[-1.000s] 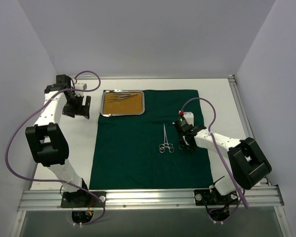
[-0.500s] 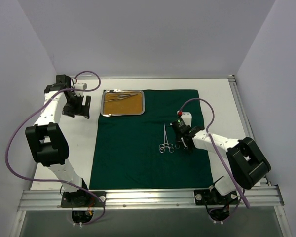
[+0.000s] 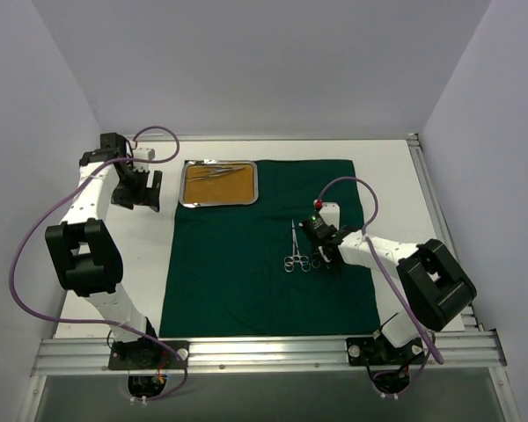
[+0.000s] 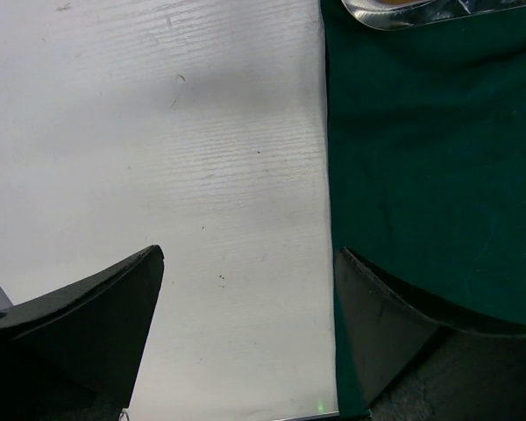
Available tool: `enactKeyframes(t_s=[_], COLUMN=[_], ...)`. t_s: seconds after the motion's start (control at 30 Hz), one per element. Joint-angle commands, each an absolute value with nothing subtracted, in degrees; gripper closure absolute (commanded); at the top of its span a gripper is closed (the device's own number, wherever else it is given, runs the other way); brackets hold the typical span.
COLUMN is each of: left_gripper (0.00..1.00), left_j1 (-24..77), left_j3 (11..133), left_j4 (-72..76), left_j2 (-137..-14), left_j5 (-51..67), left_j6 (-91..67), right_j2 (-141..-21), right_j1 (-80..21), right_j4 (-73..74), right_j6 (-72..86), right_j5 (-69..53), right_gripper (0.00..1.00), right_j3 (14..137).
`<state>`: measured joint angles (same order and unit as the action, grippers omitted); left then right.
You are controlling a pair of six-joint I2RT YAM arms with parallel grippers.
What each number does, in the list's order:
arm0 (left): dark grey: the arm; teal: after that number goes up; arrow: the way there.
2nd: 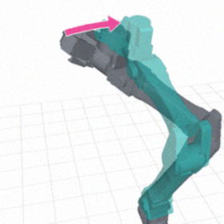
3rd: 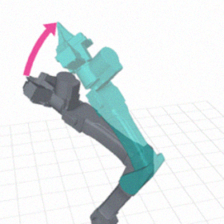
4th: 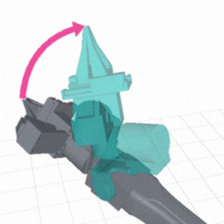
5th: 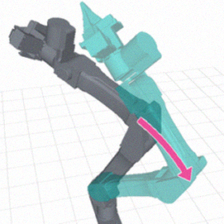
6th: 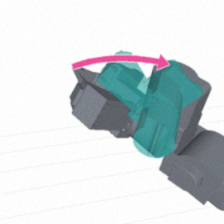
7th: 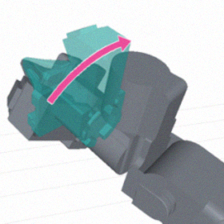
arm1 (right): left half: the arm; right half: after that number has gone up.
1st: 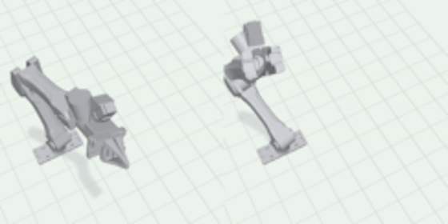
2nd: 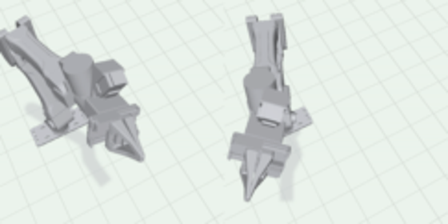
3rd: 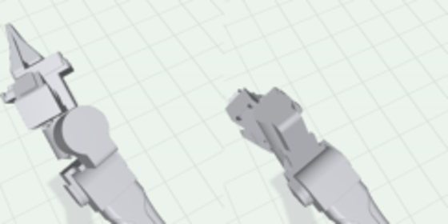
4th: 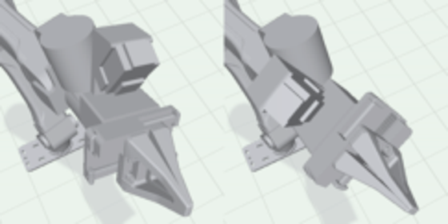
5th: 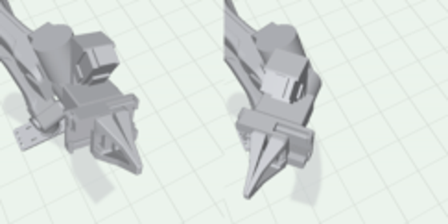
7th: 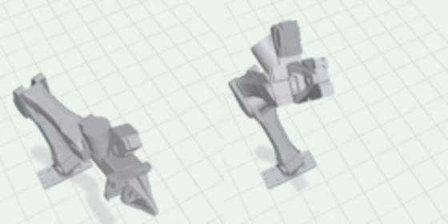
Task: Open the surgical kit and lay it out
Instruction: Place the medical item in the surgical kit.
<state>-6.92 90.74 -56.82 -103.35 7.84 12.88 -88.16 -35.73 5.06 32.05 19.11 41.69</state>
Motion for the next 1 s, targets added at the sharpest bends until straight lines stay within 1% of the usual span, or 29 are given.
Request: enactKeyframes(t_s=[0.0, 0.1, 0.17, 0.3, 0.47, 0.73, 0.83, 0.93, 0.97], left_gripper=[0.11, 0.11, 0.11, 0.11, 0.11, 0.11, 0.11, 0.11, 0.11], left_j1=[-7.29, -7.29, -7.29, -7.29, -7.29, -7.29, -7.29, -7.29, -7.29], left_j3=[91.58, 91.58, 91.49, 91.49, 91.49, 91.41, 91.32, 91.67, 91.76], left_j4=[-56.42, -56.34, -56.34, -56.25, -56.25, -56.25, -56.25, -56.43, -56.51], left_j2=[-101.87, -101.78, -101.86, -101.95, -102.04, -101.78, -101.95, -101.87, -101.78], left_j5=[8.96, 8.88, 8.96, 8.96, 9.14, 9.14, 9.23, 9.23, 9.23], left_j6=[13.36, 13.36, 13.36, 13.45, 13.45, 13.45, 13.45, 13.36, 13.45], right_j2=[-89.47, -89.12, -89.03, -87.9, -87.36, -87.63, -86.05, -84.2, -83.94], right_j1=[-36.12, -36.65, -37.18, -37.79, -37.88, -37.79, -37.79, -37.01, -36.83], right_j4=[9.23, 10.54, 11.86, 12.75, 12.22, 12.57, 14.5, 15.12, 14.86], right_j6=[33.22, 33.66, 34.19, 35.33, 34.54, 33.58, 33.05, 29.81, 28.4], right_j5=[21.09, 22.58, 24.25, 25.93, 25.14, 24.17, 24.08, 22.42, 20.58], right_gripper=[0.98, 0.91, 0.89, 0.87, 0.78, 0.74, 0.71, 0.63, 0.58], right_j3=[42.63, 43.24, 43.68, 43.77, 43.51, 44.38, 48.49, 53.77, 58.14])
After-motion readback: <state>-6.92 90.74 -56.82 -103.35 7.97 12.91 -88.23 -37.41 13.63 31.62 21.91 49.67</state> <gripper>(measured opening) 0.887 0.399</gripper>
